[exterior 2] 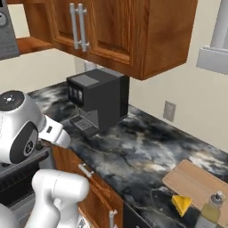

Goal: Retrieve the reheated potato from the microwave, then place the potato, cheese, and condiment on the cutting board.

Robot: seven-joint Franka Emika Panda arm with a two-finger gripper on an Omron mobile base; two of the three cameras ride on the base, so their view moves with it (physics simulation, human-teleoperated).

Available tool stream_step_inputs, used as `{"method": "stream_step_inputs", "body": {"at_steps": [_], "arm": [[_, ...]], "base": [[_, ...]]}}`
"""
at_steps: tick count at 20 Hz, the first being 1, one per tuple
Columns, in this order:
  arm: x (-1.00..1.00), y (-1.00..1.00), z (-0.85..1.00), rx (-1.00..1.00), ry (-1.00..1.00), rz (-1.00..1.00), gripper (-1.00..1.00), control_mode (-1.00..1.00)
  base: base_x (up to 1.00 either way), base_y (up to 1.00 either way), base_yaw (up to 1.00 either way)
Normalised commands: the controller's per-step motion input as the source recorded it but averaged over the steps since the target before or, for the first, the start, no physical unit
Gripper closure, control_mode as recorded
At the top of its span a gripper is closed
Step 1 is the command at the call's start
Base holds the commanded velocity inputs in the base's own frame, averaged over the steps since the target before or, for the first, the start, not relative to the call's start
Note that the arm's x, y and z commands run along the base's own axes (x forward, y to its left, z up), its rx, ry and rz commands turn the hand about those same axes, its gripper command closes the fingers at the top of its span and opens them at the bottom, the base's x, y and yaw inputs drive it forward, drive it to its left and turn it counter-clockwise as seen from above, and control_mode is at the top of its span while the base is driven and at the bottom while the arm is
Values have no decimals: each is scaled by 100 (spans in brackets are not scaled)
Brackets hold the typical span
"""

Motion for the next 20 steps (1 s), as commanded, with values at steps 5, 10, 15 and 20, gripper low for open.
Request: {"method": "stream_step_inputs", "body": {"at_steps": [5, 10, 15, 20], "arm": [[0, 0, 0, 0, 0, 0, 100, 100], [0, 0, 0, 0, 0, 0, 100, 100], [0, 0, 0, 0, 0, 0, 100, 100], [0, 0, 0, 0, 0, 0, 100, 100]], "base": [[-36, 0, -33], [-75, 0, -13], [-100, -8, -13], [-69, -31, -24]]}}
